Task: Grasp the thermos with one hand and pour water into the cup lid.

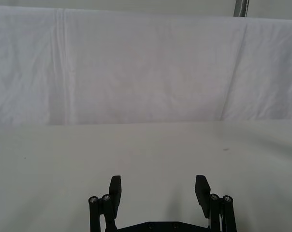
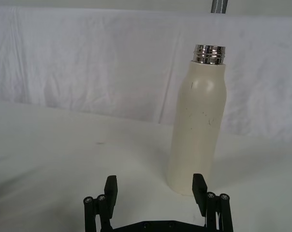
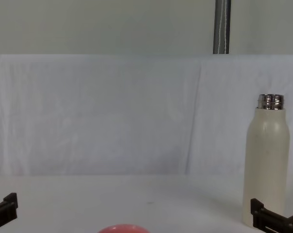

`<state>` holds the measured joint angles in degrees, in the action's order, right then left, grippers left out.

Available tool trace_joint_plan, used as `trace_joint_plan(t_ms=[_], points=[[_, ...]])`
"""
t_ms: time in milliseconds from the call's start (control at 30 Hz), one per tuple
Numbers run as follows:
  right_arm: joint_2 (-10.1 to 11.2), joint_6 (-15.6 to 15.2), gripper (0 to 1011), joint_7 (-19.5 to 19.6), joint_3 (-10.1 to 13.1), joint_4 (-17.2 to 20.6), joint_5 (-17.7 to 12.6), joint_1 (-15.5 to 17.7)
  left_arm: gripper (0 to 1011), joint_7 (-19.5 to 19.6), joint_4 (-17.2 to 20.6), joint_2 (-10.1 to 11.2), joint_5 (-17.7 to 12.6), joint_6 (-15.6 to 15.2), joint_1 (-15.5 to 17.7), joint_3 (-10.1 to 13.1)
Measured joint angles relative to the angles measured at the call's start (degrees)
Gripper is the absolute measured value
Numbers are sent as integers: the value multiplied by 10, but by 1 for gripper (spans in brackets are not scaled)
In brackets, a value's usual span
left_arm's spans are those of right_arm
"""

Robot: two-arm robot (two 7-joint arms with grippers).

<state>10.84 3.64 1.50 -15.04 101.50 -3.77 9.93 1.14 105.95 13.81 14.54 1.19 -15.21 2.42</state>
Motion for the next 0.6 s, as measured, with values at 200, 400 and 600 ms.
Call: trace_joint_plan(t_ms=[200,400,600], points=[[0,0,1000,0,0,0,0,0,1001,0,0,0,0,0,0,0],[0,0,1000,0,0,0,0,0,1001,0,0,0,0,0,0,0],[0,0,1000,0,0,0,0,0,1001,0,0,0,0,0,0,0]])
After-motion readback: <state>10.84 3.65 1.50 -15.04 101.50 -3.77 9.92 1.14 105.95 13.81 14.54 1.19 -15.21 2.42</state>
